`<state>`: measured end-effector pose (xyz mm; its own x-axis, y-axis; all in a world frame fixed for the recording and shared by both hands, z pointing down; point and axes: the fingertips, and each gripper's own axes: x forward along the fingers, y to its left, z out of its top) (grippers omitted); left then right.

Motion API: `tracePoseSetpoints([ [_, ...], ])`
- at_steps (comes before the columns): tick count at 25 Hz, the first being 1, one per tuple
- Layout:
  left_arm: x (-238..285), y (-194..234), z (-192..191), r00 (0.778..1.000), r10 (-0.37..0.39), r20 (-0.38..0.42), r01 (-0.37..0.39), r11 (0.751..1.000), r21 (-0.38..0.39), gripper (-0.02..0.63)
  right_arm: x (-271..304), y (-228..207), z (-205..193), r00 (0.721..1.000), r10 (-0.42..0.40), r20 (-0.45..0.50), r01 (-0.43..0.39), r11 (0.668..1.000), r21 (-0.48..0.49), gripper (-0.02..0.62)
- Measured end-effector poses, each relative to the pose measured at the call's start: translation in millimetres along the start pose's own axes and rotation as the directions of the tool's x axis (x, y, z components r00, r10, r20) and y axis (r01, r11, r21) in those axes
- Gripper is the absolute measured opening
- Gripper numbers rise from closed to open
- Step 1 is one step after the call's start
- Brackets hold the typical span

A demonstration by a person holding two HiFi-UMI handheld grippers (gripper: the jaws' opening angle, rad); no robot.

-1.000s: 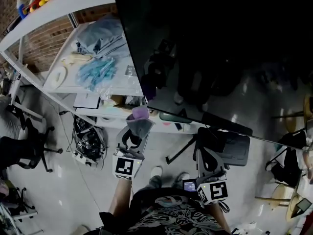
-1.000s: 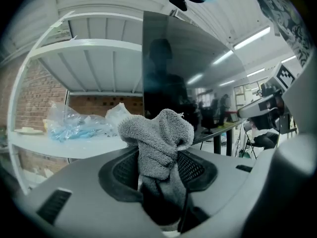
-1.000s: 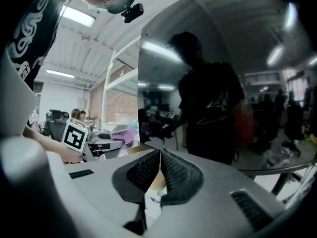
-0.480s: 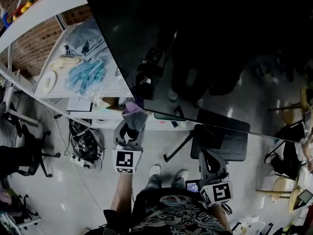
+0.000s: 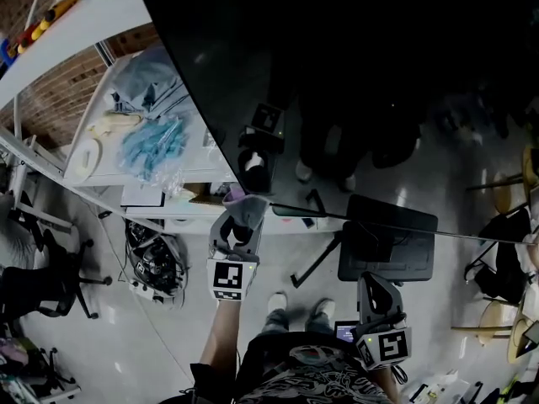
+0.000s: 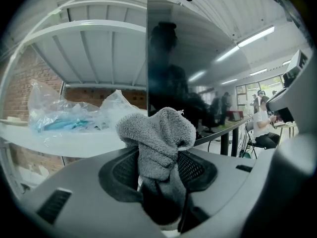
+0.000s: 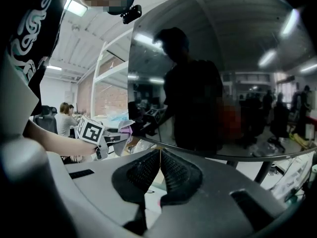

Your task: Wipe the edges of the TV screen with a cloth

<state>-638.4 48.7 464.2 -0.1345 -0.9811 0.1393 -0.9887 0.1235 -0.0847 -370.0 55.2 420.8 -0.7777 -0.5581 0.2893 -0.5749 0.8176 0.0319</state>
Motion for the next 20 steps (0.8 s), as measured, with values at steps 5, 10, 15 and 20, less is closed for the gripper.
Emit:
tracePoseSetpoints([
  [5, -2.2, -4.7, 2.0, 1.000, -0.028, 0.008, 0.028, 0.999, -0.015, 0.198, 3.0, 8.6, 4.2, 1.000, -0.003, -0.009, 0.002, 1.000, -0.009, 0.031],
  [10, -3.8, -14.1, 4.6, 0.998, -0.065, 0.024, 0.066, 0.997, -0.038, 0.198, 5.5, 20.8, 2.3, 1.000, 0.010, -0.015, -0.010, 1.000, -0.015, 0.031],
  [15, 0.8, -21.9, 12.0, 0.993, -0.105, 0.055, 0.107, 0.994, -0.035, 0.198, 8.5, 25.5, -2.0, 0.999, -0.010, -0.046, 0.009, 1.000, -0.006, 0.031],
  [20, 0.1, -32.6, 12.7, 0.986, -0.157, 0.051, 0.158, 0.987, -0.006, 0.198, 6.1, 31.3, -6.7, 0.999, -0.024, -0.027, 0.024, 1.000, -0.008, 0.031],
])
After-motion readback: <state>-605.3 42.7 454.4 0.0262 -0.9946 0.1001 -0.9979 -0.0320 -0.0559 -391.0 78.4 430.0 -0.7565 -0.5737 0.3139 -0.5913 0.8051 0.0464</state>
